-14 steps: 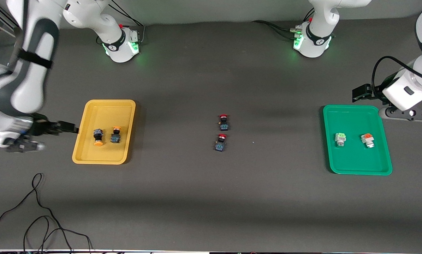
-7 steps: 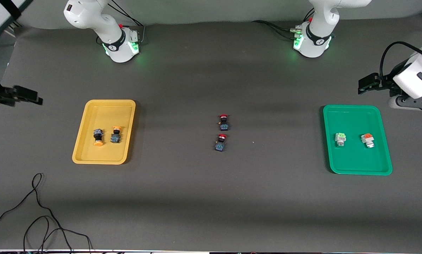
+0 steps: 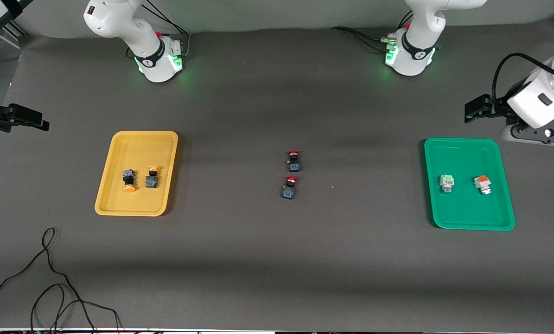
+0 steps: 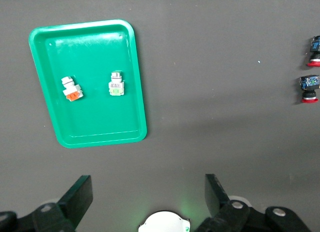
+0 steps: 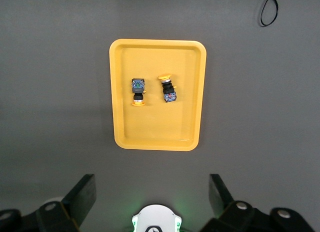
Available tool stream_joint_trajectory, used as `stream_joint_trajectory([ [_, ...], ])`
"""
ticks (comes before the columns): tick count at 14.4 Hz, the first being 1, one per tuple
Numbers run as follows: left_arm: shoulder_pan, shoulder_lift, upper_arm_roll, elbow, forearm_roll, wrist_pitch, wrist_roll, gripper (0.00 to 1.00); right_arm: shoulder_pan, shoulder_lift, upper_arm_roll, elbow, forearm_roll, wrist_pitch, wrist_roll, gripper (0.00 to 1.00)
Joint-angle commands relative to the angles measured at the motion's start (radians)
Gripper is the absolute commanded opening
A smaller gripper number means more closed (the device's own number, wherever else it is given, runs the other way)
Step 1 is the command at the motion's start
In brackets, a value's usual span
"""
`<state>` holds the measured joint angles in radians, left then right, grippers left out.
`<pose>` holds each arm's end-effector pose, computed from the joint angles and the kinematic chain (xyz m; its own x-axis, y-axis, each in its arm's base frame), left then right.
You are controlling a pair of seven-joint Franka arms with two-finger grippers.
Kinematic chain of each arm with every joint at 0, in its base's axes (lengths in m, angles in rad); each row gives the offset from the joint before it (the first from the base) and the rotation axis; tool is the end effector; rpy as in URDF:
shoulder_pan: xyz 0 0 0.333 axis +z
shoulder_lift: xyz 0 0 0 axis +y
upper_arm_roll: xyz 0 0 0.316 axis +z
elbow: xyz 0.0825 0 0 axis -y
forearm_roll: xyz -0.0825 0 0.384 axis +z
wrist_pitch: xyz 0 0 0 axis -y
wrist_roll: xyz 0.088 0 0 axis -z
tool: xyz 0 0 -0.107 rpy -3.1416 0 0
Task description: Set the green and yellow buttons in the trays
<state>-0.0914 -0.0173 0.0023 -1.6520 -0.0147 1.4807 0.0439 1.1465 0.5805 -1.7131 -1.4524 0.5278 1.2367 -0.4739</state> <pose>0.5338 -0.0494 0.5890 0.9793 -0.1329 -0.1526 -0.1311 -0.9911 0.0214 0.5464 -0.0513 0.6197 0.9863 -0.0165 -0.1641 -0.0203 -0.9996 -0.0218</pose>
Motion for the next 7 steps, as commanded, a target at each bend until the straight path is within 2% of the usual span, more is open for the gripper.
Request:
stream_joint_trajectory([
  [1,0.018,-0.001,-0.018,0.015,-0.008,-0.022,-0.007,1.0,-0.001,0.004,0.001,0.018,-0.022,-0.019,0.015,1.0],
  [7,-0.002,-0.003,0.011,0.015,-0.004,-0.022,-0.006,1.0,-0.036,-0.008,0.041,0.026,-0.022,-0.02,0.027,1.0],
])
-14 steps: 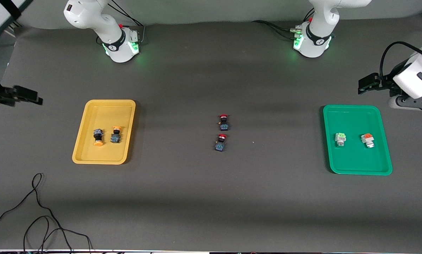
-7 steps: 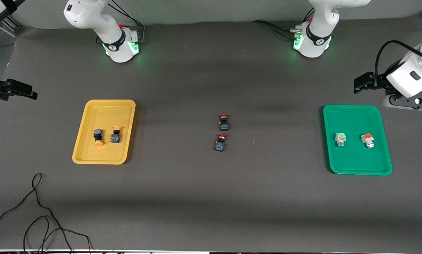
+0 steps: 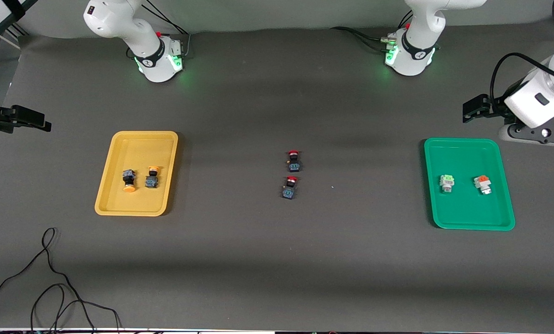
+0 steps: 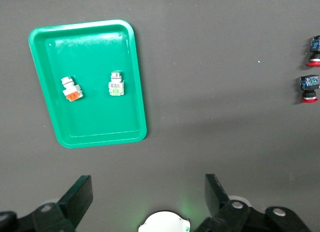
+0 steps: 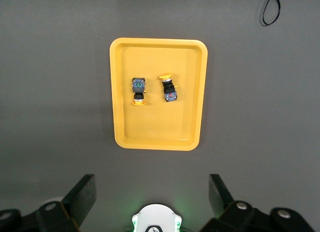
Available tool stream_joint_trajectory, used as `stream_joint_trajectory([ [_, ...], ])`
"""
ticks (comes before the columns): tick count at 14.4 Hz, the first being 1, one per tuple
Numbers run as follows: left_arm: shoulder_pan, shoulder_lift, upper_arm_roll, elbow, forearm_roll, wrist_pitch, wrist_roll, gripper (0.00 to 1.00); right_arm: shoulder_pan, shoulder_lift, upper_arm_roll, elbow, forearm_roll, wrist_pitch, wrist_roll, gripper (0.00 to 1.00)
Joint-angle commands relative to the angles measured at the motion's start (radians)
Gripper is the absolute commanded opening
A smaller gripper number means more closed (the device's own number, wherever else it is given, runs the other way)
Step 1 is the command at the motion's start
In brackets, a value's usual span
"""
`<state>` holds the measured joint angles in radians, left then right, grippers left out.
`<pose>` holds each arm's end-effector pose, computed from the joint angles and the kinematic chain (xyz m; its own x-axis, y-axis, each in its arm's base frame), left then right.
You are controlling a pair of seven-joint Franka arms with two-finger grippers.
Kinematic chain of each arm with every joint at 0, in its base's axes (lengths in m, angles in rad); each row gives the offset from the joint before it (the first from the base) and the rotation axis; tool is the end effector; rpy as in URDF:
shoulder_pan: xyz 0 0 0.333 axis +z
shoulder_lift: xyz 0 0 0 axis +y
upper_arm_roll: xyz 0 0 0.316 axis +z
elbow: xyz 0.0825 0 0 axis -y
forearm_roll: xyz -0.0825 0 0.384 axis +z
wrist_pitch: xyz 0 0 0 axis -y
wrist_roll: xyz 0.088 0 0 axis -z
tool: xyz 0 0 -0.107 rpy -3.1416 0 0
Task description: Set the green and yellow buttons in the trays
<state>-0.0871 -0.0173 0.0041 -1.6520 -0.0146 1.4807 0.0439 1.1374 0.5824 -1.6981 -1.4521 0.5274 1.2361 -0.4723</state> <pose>0.5341 -0.0461 0.5890 0.9801 -0.1269 -0.1526 -0.1251 -0.9919 0.0214 0.5489 -0.0499 0.6152 0.9848 -0.0144 -0.1728 -0.0186 -0.9996 -0.0229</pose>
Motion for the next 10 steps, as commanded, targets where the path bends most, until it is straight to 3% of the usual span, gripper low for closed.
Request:
stream_joint_trajectory([
  [1,-0.005,-0.003,0.01,0.015,-0.004,-0.02,-0.007,1.0,-0.053,-0.013,0.053,0.041,-0.021,-0.021,0.026,1.0],
  [6,-0.003,-0.001,0.01,0.015,-0.001,-0.017,-0.004,1.0,-0.224,-0.016,0.207,0.197,-0.021,-0.099,0.081,1.0],
  [10,-0.003,0.0,0.01,0.015,0.002,-0.019,0.007,1.0,-0.411,-0.044,0.412,0.332,-0.061,-0.122,0.132,1.0],
])
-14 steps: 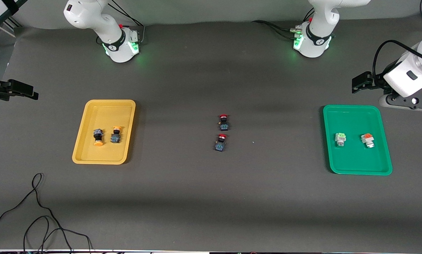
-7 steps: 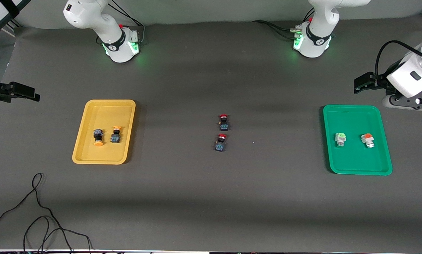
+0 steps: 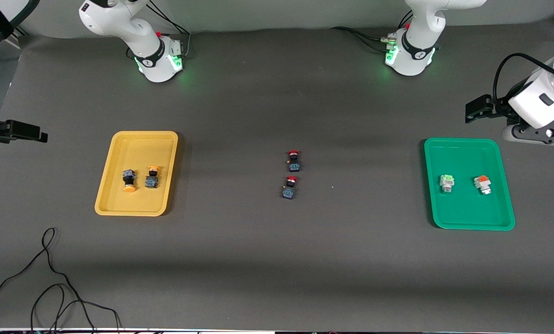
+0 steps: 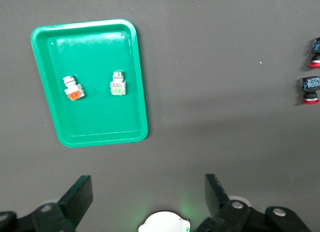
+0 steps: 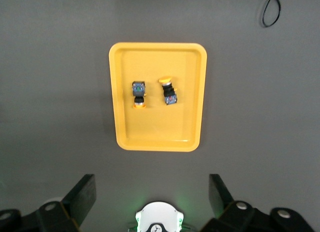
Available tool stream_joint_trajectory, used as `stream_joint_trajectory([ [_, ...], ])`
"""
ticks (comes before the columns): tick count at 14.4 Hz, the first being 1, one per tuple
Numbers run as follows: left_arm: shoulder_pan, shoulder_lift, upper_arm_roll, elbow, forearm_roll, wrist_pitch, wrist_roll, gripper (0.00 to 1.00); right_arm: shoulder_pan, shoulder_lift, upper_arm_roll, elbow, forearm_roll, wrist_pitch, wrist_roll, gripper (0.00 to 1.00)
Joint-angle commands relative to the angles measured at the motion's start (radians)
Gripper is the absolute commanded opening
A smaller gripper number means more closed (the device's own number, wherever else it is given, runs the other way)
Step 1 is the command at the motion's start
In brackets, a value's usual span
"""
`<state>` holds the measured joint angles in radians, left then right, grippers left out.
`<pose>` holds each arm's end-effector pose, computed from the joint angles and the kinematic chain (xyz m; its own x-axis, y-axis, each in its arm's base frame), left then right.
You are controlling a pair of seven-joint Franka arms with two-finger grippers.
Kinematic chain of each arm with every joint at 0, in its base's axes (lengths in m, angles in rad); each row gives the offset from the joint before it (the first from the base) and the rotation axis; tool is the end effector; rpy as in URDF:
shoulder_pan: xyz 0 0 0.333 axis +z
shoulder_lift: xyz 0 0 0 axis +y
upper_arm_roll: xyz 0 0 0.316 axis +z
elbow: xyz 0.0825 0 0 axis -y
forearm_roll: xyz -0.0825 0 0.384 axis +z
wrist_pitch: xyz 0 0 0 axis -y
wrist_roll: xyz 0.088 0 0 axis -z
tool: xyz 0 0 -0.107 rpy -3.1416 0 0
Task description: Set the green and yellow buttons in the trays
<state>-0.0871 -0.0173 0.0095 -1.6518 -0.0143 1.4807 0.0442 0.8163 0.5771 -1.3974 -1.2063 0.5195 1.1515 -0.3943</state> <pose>0.5343 -0.0431 0.5891 0.9808 -0.1219 -0.1524 -0.1201 -0.9925 0.0212 0.5898 -0.0570 0.6158 0.9766 -0.0326 -0.2124 -0.0382 -0.9990 -0.0222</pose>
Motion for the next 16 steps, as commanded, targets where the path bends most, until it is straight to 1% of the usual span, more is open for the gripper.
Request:
stream_joint_trajectory([
  [1,-0.003,0.0,0.004,0.017,0.004,-0.022,0.008,1.0,-0.138,-0.084,0.205,0.09,-0.1,-0.038,0.083,1.0],
  [2,-0.005,0.002,0.003,0.021,0.007,-0.022,0.008,1.0,-0.202,-0.135,0.332,0.09,-0.155,-0.036,0.131,1.0],
  [4,-0.005,0.003,0.003,0.024,0.007,-0.017,0.008,1.0,-0.368,-0.235,0.652,0.079,-0.322,-0.027,0.228,1.0],
  [5,-0.005,0.003,0.001,0.027,0.007,-0.017,0.008,1.0,-0.435,-0.265,0.789,0.07,-0.392,-0.019,0.251,1.0],
  [6,-0.006,0.003,0.001,0.029,0.008,-0.014,0.008,1.0,-0.501,-0.279,0.89,0.067,-0.438,-0.018,0.256,1.0],
  [7,-0.007,0.003,0.0,0.038,0.008,-0.013,0.008,1.0,-0.56,-0.295,0.973,0.057,-0.466,-0.015,0.259,1.0],
  [8,-0.007,0.006,0.0,0.041,0.008,-0.011,0.008,1.0,-0.598,-0.315,1.039,0.036,-0.484,-0.007,0.279,1.0],
  [9,-0.002,0.008,0.001,0.041,0.008,-0.01,0.008,1.0,-0.623,-0.353,1.081,-0.019,-0.499,0.02,0.296,1.0],
  [11,0.0,0.008,0.004,0.04,0.008,-0.01,0.0,1.0,-0.631,-0.472,1.135,-0.195,-0.527,0.118,0.345,1.0],
  [14,0.001,0.007,0.006,0.04,0.008,-0.01,-0.007,1.0,-0.649,-0.61,1.173,-0.398,-0.561,0.224,0.361,1.0],
  [16,0.001,0.005,0.006,0.038,0.008,-0.01,-0.009,1.0,-0.669,-0.661,1.196,-0.473,-0.572,0.26,0.362,1.0],
])
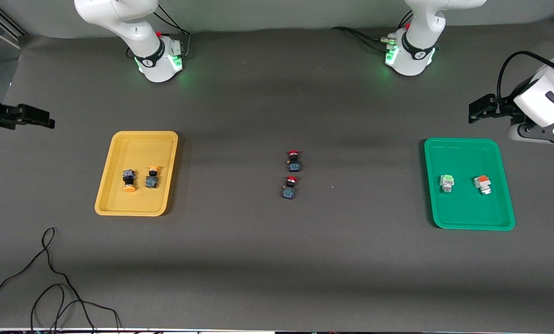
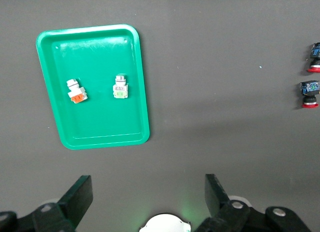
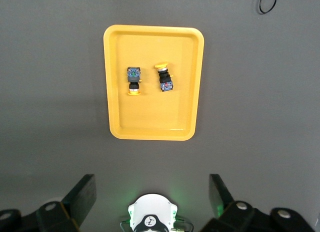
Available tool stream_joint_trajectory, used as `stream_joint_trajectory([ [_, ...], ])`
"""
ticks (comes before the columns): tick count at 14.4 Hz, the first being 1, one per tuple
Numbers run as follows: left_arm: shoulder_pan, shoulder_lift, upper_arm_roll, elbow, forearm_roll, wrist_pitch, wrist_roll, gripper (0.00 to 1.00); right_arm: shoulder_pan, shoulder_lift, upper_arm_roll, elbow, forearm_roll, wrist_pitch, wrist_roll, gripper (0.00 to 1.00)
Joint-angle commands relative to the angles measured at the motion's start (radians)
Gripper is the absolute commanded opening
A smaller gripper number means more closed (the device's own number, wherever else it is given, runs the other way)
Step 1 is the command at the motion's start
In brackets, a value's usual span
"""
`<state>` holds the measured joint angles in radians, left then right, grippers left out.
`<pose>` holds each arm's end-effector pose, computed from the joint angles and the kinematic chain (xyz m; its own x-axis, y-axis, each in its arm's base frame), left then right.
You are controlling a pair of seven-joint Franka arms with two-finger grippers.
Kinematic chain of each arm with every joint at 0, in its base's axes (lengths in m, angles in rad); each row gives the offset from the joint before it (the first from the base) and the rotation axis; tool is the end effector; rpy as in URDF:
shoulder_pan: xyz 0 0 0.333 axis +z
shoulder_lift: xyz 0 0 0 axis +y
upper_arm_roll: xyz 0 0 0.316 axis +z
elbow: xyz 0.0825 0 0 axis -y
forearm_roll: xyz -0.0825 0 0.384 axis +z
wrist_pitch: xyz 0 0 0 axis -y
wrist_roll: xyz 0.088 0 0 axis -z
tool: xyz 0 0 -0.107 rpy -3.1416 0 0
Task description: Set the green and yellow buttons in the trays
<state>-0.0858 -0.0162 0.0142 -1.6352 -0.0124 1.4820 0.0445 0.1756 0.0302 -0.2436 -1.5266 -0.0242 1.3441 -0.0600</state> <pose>0.5360 -0.0398 0.5962 0.9839 -0.1163 -0.1359 -0.1148 -0.9932 0.0187 0.5367 -0.0375 0.6116 0.9773 -0.0134 -0.2116 -0.0096 -0.9998 0.0188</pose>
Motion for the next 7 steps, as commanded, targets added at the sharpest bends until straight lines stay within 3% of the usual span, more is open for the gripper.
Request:
stream_joint_trajectory([
  [1,0.0,0.004,0.001,0.021,0.006,-0.011,-0.009,1.0,-0.036,-0.122,0.046,-0.162,-0.028,0.078,0.026,1.0],
  [7,0.001,-0.002,0.003,0.021,0.006,-0.011,-0.009,1.0,-0.099,-0.2,0.095,-0.205,-0.022,0.107,0.028,1.0],
])
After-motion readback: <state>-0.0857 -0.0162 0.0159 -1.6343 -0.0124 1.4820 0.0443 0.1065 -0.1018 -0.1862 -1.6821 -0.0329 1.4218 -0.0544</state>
